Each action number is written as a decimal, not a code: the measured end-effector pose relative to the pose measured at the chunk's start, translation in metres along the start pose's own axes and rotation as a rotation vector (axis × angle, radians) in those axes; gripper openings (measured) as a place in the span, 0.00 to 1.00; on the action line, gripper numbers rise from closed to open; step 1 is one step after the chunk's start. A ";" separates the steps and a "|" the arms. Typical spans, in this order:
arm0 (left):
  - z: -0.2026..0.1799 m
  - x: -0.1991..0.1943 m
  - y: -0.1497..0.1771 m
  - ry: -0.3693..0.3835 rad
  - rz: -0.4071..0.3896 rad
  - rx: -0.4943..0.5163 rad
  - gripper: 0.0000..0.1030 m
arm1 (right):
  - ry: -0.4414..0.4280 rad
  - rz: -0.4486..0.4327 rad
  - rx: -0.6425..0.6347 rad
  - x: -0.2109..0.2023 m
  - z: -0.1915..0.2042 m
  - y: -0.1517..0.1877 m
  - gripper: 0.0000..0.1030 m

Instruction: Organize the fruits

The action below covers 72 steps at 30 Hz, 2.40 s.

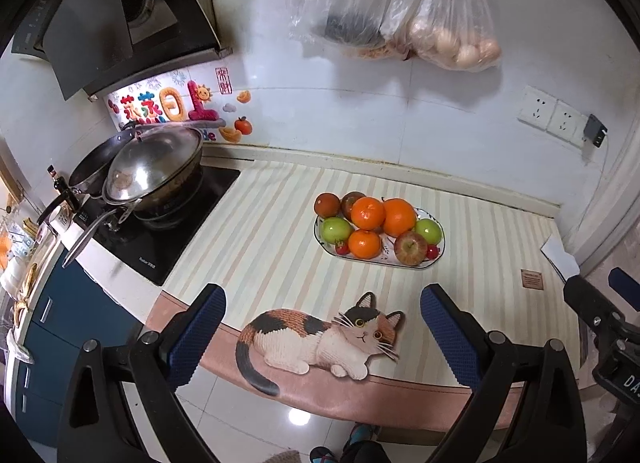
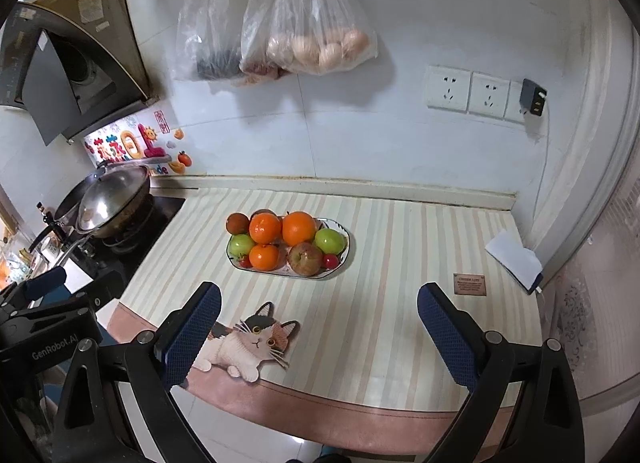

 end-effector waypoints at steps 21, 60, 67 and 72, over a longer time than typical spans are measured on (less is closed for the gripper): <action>0.004 0.038 0.000 -0.008 0.048 -0.004 0.97 | 0.020 0.051 -0.023 0.054 0.009 -0.004 0.98; 0.004 0.039 -0.006 0.015 0.048 -0.004 0.97 | 0.029 0.055 -0.015 0.057 0.009 0.002 0.98; 0.004 0.038 -0.002 0.021 0.048 0.000 0.97 | 0.029 0.055 -0.015 0.056 0.008 0.003 0.98; 0.004 0.038 -0.001 0.026 0.045 0.004 0.97 | 0.026 0.055 -0.025 0.056 0.008 0.001 0.98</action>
Point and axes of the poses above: each gripper's, at about its wrist camera, not at the fingertips, and x roughly the way its jaws point, z to its left, y to its underside, the point moved 10 cm from there along x, roughly the way its jaws point, and after that the axes turned 7 degrees about x, right-handed, at the moved point
